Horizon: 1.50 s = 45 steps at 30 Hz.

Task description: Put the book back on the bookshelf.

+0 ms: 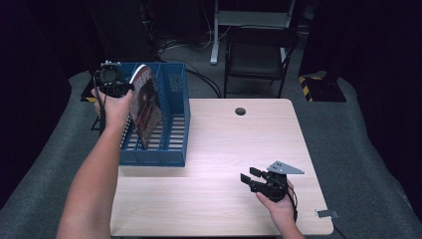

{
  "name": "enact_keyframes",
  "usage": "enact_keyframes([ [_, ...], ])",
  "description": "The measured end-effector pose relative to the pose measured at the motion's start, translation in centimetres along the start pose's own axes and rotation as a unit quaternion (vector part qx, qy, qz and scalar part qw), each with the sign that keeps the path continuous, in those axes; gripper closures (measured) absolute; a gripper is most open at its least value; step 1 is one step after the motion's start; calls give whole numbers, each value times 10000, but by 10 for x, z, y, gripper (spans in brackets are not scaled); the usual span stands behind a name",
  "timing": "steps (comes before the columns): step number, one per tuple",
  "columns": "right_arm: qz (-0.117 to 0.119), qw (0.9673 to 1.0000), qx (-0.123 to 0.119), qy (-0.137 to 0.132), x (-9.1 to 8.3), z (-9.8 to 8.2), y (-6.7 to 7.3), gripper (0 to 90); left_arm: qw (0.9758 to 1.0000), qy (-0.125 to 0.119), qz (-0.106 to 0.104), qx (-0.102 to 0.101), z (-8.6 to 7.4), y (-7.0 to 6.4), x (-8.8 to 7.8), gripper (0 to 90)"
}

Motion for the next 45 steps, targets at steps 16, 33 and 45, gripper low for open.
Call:
enact_keyframes([
  [16, 7, 10000, 7, 32, 1, -1, 1, 475, 9996, 181, -215, -49, -7, 2, 0, 766],
  [33, 40, 10000, 10, 31, 2, -1, 1, 473, 9987, 237, -455, -48, -5, -3, -1, 584],
  [45, 48, 10000, 28, 38, 4, -1, 0, 468, 9979, 361, -535, 13, -6, -3, -2, 510],
])
Point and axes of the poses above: each handheld gripper's, and its own axes: x roughly forward along the jaws, z roughly out of its top, y roughly to its left, the point moved 4 cm from there along x, roughly forward along the jaws, and after that the axes turned 8 degrees about x, right-handed, at the moved point
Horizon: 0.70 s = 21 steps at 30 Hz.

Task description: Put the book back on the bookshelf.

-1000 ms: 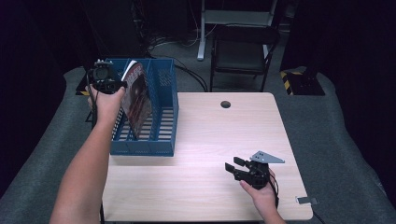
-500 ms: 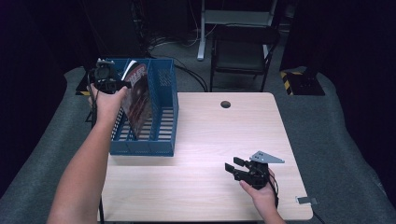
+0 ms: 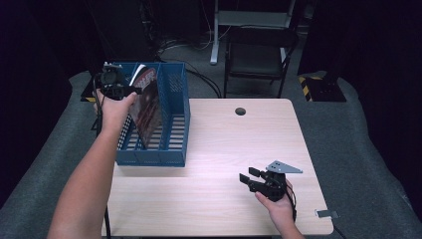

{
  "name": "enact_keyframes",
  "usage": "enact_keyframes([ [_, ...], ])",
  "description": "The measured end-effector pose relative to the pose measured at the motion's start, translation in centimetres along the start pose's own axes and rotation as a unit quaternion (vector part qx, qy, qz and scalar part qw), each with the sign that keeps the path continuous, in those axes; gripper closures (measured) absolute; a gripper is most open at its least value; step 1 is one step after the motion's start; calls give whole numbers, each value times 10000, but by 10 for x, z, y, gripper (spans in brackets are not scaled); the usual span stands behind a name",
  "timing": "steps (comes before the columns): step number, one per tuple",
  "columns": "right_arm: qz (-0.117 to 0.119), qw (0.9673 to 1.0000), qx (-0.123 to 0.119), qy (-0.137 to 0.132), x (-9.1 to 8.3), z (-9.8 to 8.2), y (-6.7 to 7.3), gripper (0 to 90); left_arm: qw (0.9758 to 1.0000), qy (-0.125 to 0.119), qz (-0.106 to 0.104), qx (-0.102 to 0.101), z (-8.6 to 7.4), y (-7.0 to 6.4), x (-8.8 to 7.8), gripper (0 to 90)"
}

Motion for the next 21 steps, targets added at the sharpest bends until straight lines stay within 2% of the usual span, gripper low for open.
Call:
enact_keyframes([
  [3, -11, 10000, -1, 35, 1, -1, 1, 467, 10000, 42, 13, 49, -1, 0, -1, 493],
  [11, -5, 10000, 90, 30, 0, 0, -1, 466, 10000, -58, -18, 52, -2, 1, -10, 446],
  [14, -15, 10000, 1, 26, 1, 1, -1, 465, 9999, -97, 1, 70, -2, 2, -15, 436],
  [18, 38, 9999, 85, 73, 5, 0, 1, 464, 9999, -106, -69, 90, -3, 3, -21, 430],
  [21, 37, 10000, 52, 72, 7, 1, -1, 464, 9999, -79, -69, 118, -5, 4, -24, 427],
])
Point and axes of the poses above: each handheld gripper's, and its own axes: x roughly forward along the jaws, z roughly out of its top, y roughly to its left, the point moved 4 cm from there along x, roughly forward along the jaws, and after that the axes turned 8 degrees about x, right-handed, at the moved point
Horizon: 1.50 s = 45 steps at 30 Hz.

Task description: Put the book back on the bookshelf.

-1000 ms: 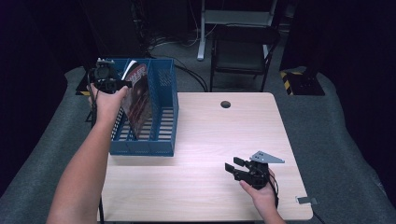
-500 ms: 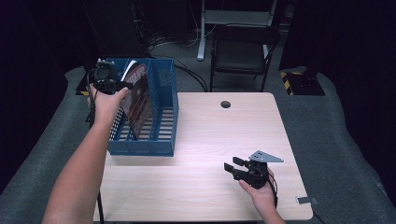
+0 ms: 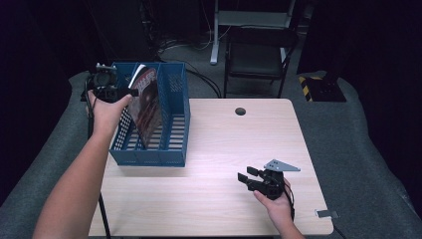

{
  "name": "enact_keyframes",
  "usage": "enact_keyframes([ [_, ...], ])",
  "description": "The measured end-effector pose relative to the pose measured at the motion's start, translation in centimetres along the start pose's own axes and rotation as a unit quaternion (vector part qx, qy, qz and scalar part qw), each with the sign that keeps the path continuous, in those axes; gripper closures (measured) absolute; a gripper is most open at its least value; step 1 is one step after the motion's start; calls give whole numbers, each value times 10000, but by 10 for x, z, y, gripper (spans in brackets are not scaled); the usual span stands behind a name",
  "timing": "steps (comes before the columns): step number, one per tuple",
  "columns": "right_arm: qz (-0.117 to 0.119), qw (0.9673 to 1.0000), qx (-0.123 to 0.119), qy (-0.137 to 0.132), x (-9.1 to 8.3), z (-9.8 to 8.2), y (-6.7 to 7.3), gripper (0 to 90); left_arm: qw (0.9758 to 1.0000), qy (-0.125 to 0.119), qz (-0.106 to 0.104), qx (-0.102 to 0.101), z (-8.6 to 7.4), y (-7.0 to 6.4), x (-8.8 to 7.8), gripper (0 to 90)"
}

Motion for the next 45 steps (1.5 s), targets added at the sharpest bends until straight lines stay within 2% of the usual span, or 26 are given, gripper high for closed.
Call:
enact_keyframes([
  [5, -9, 10000, -29, 23, 1, 0, -1, 464, 10000, 9, -64, -53, -1, 2, -8, 427],
  [8, 10, 10000, -13, 15, 1, -1, 1, 464, 9999, -18, -103, -19, -1, 2, -13, 427],
  [11, -20, 10000, -86, 27, 1, 0, 1, 464, 9999, -15, -128, 48, -1, 1, -20, 425],
  [16, -2, 10000, -21, 28, 2, -1, 2, 464, 9998, -72, -157, 116, 0, 1, -30, 425],
  [18, 30, 10000, -21, 25, 3, 0, 2, 463, 9996, -127, -245, 116, 1, 0, -38, 425],
  [23, 25, 10000, 26, 59, 5, -1, -1, 462, 9991, -98, -299, 275, 0, -2, -47, 425],
  [29, 4, 10000, 33, 43, 4, -1, -1, 461, 9986, -18, -370, 373, -2, -6, -53, 425],
  [32, 20, 10000, 29, 18, 3, 0, 0, 461, 9981, -57, -461, 414, -2, -9, -58, 425],
  [35, -10, 10000, 62, 16, 3, 0, 1, 461, 9973, 9, -656, 317, -3, -15, -62, 425],
  [41, 10, 10000, 28, 26, 4, 0, 2, 461, 9958, -51, -744, 534, -2, -30, -73, 425],
  [45, 5, 10000, -2, 50, 4, 0, 2, 461, 9930, 9, -934, 721, -7, -45, -77, 425],
])
Point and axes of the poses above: each handheld gripper's, and its own axes: x roughly forward along the jaws, z roughly out of its top, y roughly to its left, the point moved 4 cm from there along x, roughly forward along the jaws, and after that the axes turned 8 degrees about x, right-handed, at the moved point
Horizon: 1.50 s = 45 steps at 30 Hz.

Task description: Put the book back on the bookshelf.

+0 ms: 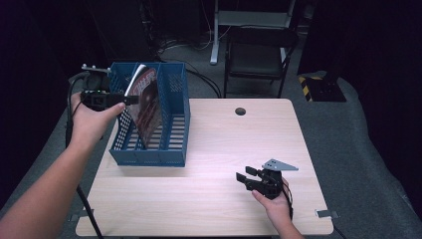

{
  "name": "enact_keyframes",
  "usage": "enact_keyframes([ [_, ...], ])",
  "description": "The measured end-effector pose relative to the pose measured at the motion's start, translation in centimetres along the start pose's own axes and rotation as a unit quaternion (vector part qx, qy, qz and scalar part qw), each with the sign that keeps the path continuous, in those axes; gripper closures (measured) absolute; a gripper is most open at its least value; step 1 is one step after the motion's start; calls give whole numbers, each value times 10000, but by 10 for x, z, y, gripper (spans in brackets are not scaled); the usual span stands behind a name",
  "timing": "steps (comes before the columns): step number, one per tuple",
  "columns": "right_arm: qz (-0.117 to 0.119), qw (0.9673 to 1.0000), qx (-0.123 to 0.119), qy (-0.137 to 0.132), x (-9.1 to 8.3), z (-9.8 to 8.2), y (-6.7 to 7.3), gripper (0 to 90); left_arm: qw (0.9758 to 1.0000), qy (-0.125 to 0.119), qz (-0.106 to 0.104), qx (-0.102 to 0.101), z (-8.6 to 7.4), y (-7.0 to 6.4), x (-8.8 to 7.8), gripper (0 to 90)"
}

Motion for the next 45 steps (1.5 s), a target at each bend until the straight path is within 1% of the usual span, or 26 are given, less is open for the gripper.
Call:
enact_keyframes([
  [2, -3, 10000, 32, 9, 0, 0, 1, 461, 9999, -6, -85, 136, -2, -8, 0, 425],
  [5, 4, 10000, 0, 8, 1, 0, 0, 461, 9995, -21, -233, 208, -6, -19, 0, 425],
  [7, -5, 10000, 0, 16, 1, 0, 0, 461, 9989, -10, -288, 370, -10, -24, 1, 425],
  [10, 8, 10000, 6, 3, 0, 0, 0, 461, 9984, 1, -410, 401, -16, -34, 3, 425],
  [13, -9, 10000, 17, 0, 0, 0, 0, 461, 9972, 18, -595, 450, -22, -42, 5, 425],
  [14, -12, 10000, 10, -3, 0, 0, -1, 461, 9970, -23, -651, 428, -24, -45, 7, 425],
  [15, -16, 10000, 15, -1, 0, 0, 0, 461, 9966, -25, -681, 470, -26, -47, 9, 425],
  [17, -21, 10000, 8, 15, 1, 0, 0, 461, 9957, 23, -797, 474, -30, -53, 13, 425],
  [20, -28, 10000, -3, 6, 1, -1, 0, 461, 9949, 55, -849, 545, -35, -59, 19, 425],
  [21, -33, 10000, 15, 5, 1, -1, 1, 461, 9939, 104, -924, 600, -40, -65, 24, 425],
  [22, -25, 10000, 7, 6, 1, -1, 0, 461, 9931, 139, -951, 676, -43, -68, 25, 425],
  [24, -25, 10000, -7, 0, 0, 0, 0, 461, 9919, 149, -1022, 735, -48, -74, 30, 425],
  [26, -14, 10000, 5, 14, 0, 0, 0, 461, 9909, 130, -1132, 719, -54, -82, 35, 425],
  [28, -21, 10000, 6, 24, 0, -1, 0, 461, 9890, 183, -1238, 783, -61, -89, 42, 425],
  [29, -40, 10000, -7, 27, 0, -1, 0, 461, 9887, 193, -1278, 755, -64, -93, 45, 425],
  [31, -34, 10000, 5, 17, 1, -1, 0, 461, 9867, 254, -1388, 811, -70, -101, 51, 425],
  [32, -34, 10000, -2, 15, 0, -1, 0, 461, 9867, 254, -1388, 811, -70, -101, 51, 425],
  [33, -41, 10000, -15, 15, 0, 0, 0, 461, 9847, 324, -1457, 903, -73, -104, 54, 425],
  [34, -40, 10000, -15, 9, 0, 0, 0, 461, 9837, 324, -1510, 925, -78, -111, 59, 425],
  [36, -21, 10000, -22, -8, -1, 0, 0, 461, 9836, 326, -1458, 1010, -84, -118, 65, 425],
  [37, -17, 10000, -25, -12, -1, 0, 0, 461, 9836, 326, -1458, 1010, -84, -118, 65, 425],
  [38, -25, 10000, -31, -8, -1, 0, 0, 461, 9815, 410, -1519, 1095, -91, -123, 70, 423],
  [39, -25, 10000, -23, -7, -1, 0, 0, 461, 9803, 463, -1539, 1152, -95, -125, 73, 420],
  [42, -16, 10000, -35, -9, -1, 0, 0, 461, 9790, 495, -1564, 1209, -106, -130, 80, 417],
  [44, -25, 10000, -39, -8, -1, 0, 0, 461, 9771, 576, -1620, 1254, -114, -132, 85, 414],
  [45, -26, 10000, -42, -3, -1, 0, 0, 460, 9768, 582, -1613, 1283, -117, -133, 87, 414],
])
Point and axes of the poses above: each handheld gripper's, and its own axes: x roughly forward along the jaws, z roughly out of its top, y roughly to its left, the point moved 4 cm from there along x, roughly forward along the jaws, and after that the axes turned 8 degrees about x, right-handed, at the moved point
